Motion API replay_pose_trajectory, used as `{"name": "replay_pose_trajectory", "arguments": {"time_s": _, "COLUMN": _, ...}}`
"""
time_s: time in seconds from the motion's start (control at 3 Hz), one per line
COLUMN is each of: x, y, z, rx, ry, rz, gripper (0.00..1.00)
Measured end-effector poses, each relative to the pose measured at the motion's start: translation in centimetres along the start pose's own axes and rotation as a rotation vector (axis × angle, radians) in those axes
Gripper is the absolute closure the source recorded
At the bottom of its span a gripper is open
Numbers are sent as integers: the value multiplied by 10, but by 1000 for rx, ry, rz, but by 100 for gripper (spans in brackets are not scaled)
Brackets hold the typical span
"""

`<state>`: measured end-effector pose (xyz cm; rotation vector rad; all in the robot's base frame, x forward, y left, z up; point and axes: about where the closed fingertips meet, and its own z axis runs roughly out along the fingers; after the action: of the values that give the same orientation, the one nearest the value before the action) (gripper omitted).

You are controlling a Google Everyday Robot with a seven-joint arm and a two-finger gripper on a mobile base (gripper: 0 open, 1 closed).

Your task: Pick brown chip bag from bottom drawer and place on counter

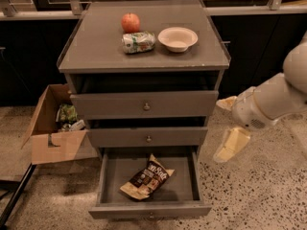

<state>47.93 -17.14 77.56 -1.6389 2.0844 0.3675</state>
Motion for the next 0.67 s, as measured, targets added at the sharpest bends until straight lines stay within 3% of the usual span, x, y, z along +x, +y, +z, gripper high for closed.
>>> {"name": "replay_pose_trajectory", "arguments": {"time_s": 0.67, "x": 17, "y": -17, "z": 78, "rx": -34, "ry": -88, "rz": 46, "gripper": 0}}
